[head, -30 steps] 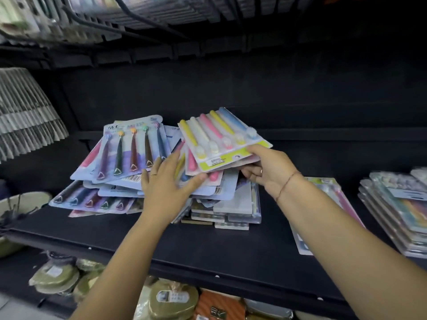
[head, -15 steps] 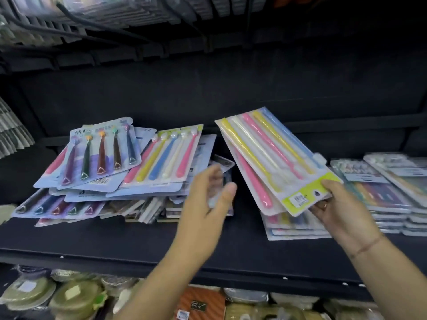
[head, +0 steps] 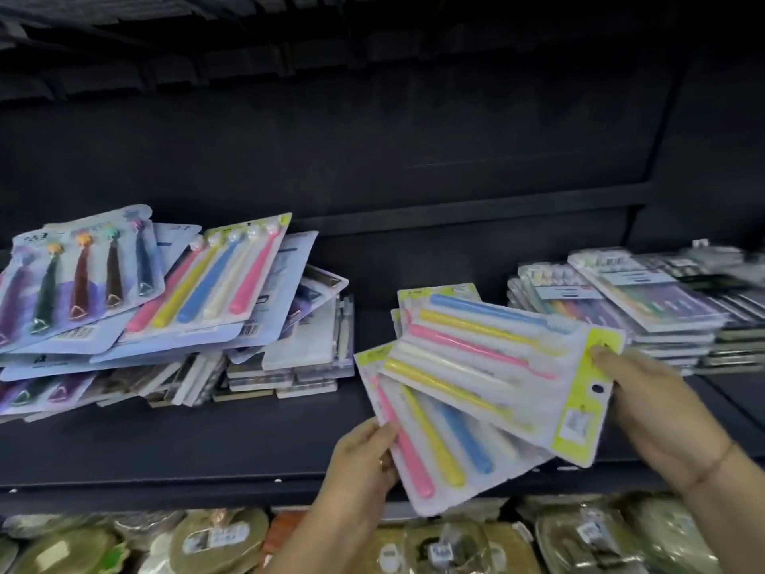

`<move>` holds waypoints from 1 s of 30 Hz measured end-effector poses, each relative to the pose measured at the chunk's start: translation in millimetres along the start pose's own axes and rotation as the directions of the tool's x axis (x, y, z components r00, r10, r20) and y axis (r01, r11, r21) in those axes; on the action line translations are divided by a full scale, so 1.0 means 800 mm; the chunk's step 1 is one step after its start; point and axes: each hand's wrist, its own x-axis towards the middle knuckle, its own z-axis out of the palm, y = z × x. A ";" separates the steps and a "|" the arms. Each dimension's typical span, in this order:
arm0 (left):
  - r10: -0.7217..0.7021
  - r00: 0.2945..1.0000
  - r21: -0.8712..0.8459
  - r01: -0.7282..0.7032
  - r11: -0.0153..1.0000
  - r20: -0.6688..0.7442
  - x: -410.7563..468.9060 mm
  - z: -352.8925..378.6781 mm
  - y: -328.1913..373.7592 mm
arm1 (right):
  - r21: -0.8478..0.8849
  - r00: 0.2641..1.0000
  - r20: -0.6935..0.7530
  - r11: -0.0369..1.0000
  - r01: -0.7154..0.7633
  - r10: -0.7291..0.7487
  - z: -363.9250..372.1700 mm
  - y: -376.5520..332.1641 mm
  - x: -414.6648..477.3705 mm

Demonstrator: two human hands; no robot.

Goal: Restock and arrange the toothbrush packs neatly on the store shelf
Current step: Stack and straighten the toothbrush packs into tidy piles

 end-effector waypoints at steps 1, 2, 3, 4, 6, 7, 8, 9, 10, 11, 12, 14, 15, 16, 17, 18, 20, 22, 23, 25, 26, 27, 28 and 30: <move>-0.001 0.999 0.019 0.002 1.000 -0.033 -0.001 -0.008 -0.002 | -0.012 1.000 -0.005 1.000 0.008 -0.009 -0.006 -0.010 0.014; 0.009 0.998 0.045 -0.006 0.999 -0.067 -0.003 -0.015 -0.002 | -0.059 1.000 -0.005 0.998 0.016 -0.016 -0.010 -0.020 0.027; 0.032 0.994 0.078 -0.024 0.997 -0.104 -0.004 -0.022 -0.002 | -0.139 1.000 0.006 0.990 0.027 -0.027 -0.012 -0.030 0.046; 0.066 0.988 0.116 -0.050 0.992 -0.142 -0.007 -0.028 0.001 | -0.209 0.999 0.041 0.977 0.044 -0.036 -0.011 -0.041 0.064; 0.137 0.971 0.171 -0.104 0.980 -0.196 -0.011 -0.037 0.006 | -0.357 0.989 0.133 0.927 0.112 -0.069 0.000 -0.064 0.104; 0.164 0.965 0.185 -0.126 0.975 -0.207 -0.013 -0.040 0.009 | -0.441 0.978 0.192 0.883 0.160 -0.082 0.010 -0.076 0.127; 0.182 0.960 0.197 -0.141 0.970 -0.212 -0.013 -0.043 0.011 | -0.522 0.963 0.259 0.828 0.204 -0.074 0.022 -0.087 0.150; 0.193 0.958 0.209 -0.149 0.967 -0.213 -0.012 -0.045 0.011 | -0.597 0.949 0.312 0.768 0.233 -0.045 0.036 -0.095 0.170; 0.192 0.958 0.213 -0.147 0.966 -0.211 -0.012 -0.045 0.011 | -0.650 0.936 0.350 0.714 0.261 -0.024 0.049 -0.101 0.190; 0.177 0.963 0.205 -0.135 0.969 -0.201 -0.011 -0.045 0.011 | -0.690 0.932 0.363 0.668 0.279 -0.015 0.059 -0.104 0.210; 0.151 0.971 0.185 -0.116 0.976 -0.184 -0.010 -0.044 0.012 | -0.717 0.928 0.373 0.633 0.293 -0.007 0.071 -0.109 0.223; 0.090 0.986 0.131 -0.072 0.989 -0.142 -0.009 -0.044 0.017 | -0.725 0.917 0.397 0.623 0.292 0.032 0.085 -0.112 0.243; 0.071 0.990 0.116 -0.057 0.992 -0.122 -0.008 -0.046 0.019 | -0.699 0.908 0.415 0.660 0.274 0.062 0.091 -0.113 0.250; 0.060 0.993 0.111 -0.048 0.993 -0.103 -0.006 -0.047 0.021 | -0.662 0.895 0.436 0.707 0.247 0.096 0.093 -0.114 0.254; 0.053 0.995 0.116 -0.042 0.992 -0.087 -0.005 -0.049 0.022 | -0.629 0.884 0.452 0.746 0.220 0.120 0.092 -0.114 0.259; 0.050 0.996 0.123 -0.040 0.992 -0.078 -0.003 -0.050 0.022 | -0.604 0.876 0.464 0.771 0.203 0.133 0.089 -0.114 0.262; 0.052 0.996 0.137 -0.042 0.990 -0.067 0.001 -0.052 0.021 | -0.579 0.868 0.479 0.790 0.201 0.131 0.081 -0.115 0.268; 0.047 0.997 0.148 -0.037 0.988 -0.065 0.003 -0.052 0.020 | -0.573 0.851 0.510 0.788 0.225 0.128 0.072 -0.117 0.270; 0.040 0.997 0.150 -0.031 0.988 -0.060 0.004 -0.052 0.019 | -0.564 0.843 0.526 0.790 0.241 0.118 0.069 -0.119 0.272; 0.026 0.999 0.152 -0.021 0.988 -0.037 0.005 -0.050 0.019 | -0.538 0.828 0.553 0.798 0.272 0.091 0.063 -0.126 0.269; 0.025 0.999 0.156 -0.020 0.988 -0.029 0.005 -0.049 0.019 | -0.524 0.824 0.563 0.799 0.295 0.065 0.062 -0.131 0.266; 0.029 0.999 0.158 -0.024 0.987 -0.025 0.005 -0.048 0.019 | -0.515 0.827 0.562 0.793 0.325 0.026 0.061 -0.137 0.264; 0.032 0.999 0.156 -0.028 0.987 -0.026 0.006 -0.047 0.018 | -0.519 0.833 0.553 0.776 0.359 -0.015 0.059 -0.143 0.263; 0.029 0.999 0.138 -0.023 0.990 -0.038 0.008 -0.046 0.017 | -0.535 0.839 0.538 0.736 0.415 -0.081 0.057 -0.154 0.260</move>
